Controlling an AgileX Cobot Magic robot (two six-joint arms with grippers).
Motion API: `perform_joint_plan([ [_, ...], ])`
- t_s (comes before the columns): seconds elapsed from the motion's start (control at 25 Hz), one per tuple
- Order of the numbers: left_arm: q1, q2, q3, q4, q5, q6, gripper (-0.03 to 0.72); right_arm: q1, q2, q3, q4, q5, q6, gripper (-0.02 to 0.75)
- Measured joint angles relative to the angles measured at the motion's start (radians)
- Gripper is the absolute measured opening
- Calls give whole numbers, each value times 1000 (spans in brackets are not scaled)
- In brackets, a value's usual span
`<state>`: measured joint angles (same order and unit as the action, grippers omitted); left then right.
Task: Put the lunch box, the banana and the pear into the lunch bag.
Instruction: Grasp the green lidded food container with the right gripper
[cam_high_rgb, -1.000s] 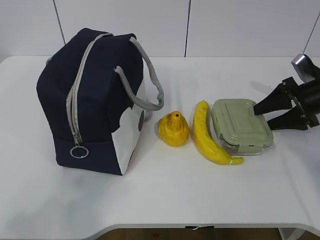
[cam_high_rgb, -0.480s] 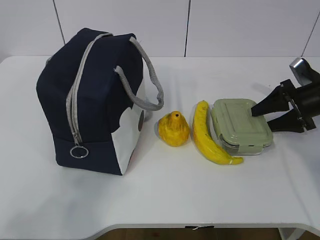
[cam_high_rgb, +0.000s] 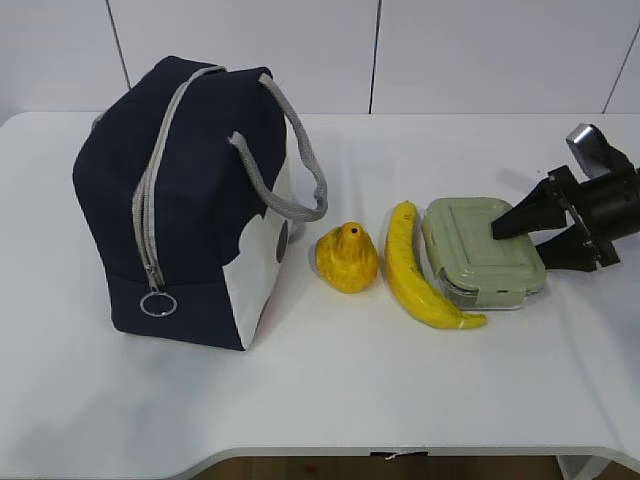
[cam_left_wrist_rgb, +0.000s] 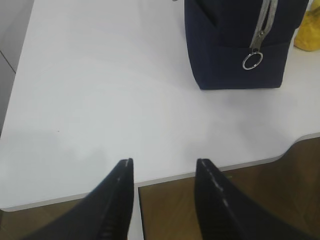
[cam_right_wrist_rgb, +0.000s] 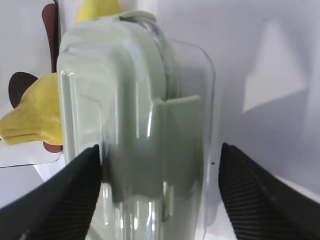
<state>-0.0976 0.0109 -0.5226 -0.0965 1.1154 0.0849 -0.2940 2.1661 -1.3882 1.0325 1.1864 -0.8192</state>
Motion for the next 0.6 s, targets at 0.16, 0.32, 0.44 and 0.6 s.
perform_joint_plan([
  [0.16, 0, 0, 0, 0, 0, 0, 308, 0, 0, 0, 0, 0, 0, 575],
  [0.32, 0, 0, 0, 0, 0, 0, 308, 0, 0, 0, 11, 0, 0, 526],
  [0.44, 0, 0, 0, 0, 0, 0, 308, 6, 0, 0, 15, 0, 0, 501],
  [0.6, 0, 0, 0, 0, 0, 0, 308, 10, 0, 0, 19, 0, 0, 496],
])
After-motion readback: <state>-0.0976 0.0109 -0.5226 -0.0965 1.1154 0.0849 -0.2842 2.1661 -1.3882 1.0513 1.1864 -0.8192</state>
